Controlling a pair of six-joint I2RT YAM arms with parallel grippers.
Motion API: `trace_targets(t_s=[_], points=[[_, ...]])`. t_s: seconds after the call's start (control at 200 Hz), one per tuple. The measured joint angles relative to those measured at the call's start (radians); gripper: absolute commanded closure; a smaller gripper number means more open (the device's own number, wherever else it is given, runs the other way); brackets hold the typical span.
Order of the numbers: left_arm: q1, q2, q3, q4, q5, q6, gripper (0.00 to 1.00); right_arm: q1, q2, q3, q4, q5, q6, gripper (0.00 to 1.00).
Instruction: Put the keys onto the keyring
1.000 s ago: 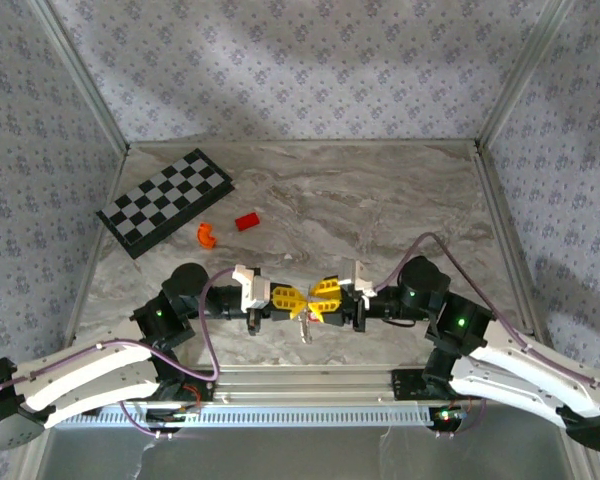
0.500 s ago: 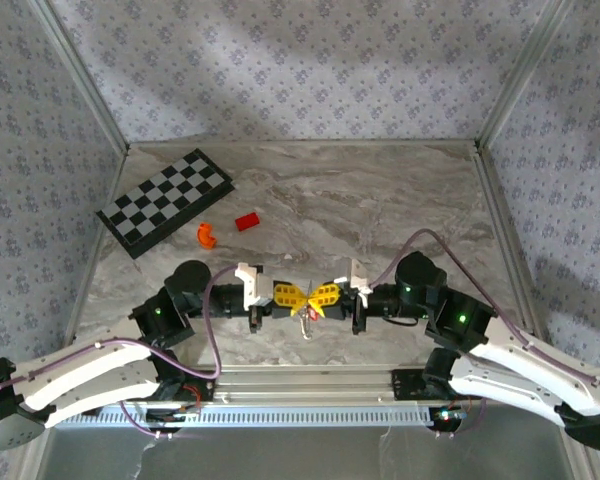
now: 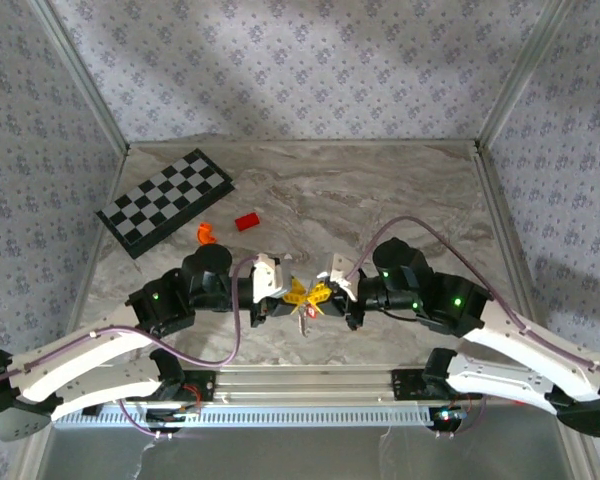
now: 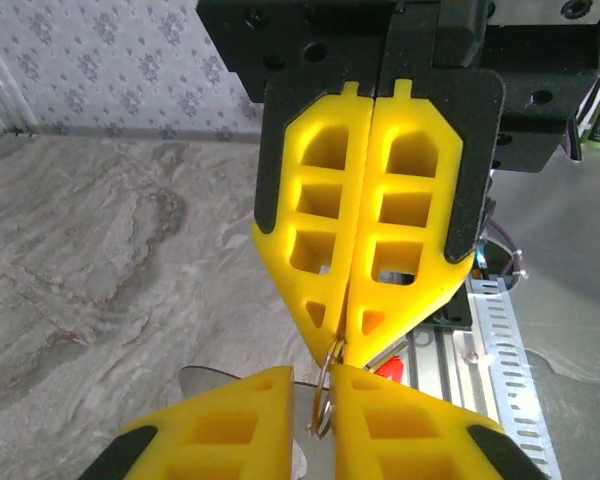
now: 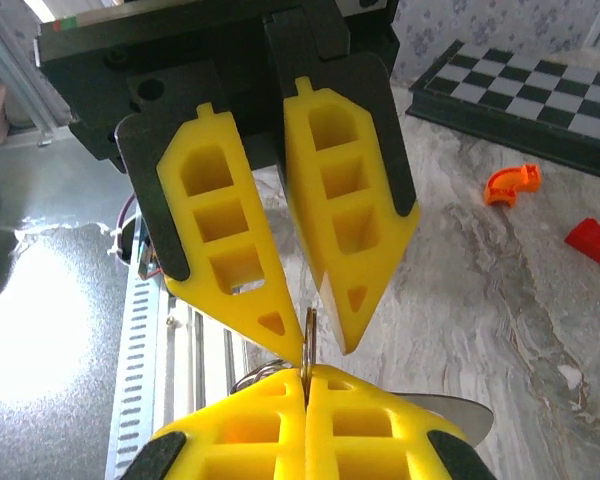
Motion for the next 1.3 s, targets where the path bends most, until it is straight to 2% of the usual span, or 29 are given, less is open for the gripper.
trace_targets(t_s=[0.115, 0.365, 0.5, 0.65, 0.965, 1.299], points=[[-0.003, 0.006, 0.006, -0.034, 0.004, 0.005, 1.0, 0.008, 0.027, 0.023, -0.039, 0.009, -0.011, 1.0], [-0.006, -0.008, -0.01, -0.017, 0.006, -0.012, 1.0, 0.021, 0.039, 0.04, -0.066, 0.024, -0.026, 1.0], [-0.008, -0.06, -0.074, 0.092, -0.004, -0.043, 1.0, 0.021, 0.024, 0.032, -0.021, 0.029, -0.019, 0.84], [-0.008, -0.093, -0.134, 0.23, 0.001, -0.072, 1.0, 0.022, -0.007, -0.01, 0.051, 0.022, 0.017, 0.77], [-0.006, -0.092, -0.225, 0.442, 0.048, -0.137, 1.0, 0.022, -0.063, -0.064, 0.116, 0.019, 0.04, 0.83], [-0.005, -0.077, -0.232, 0.509, 0.108, -0.163, 1.0, 0.021, -0.102, -0.077, 0.131, 0.009, 0.043, 0.82]])
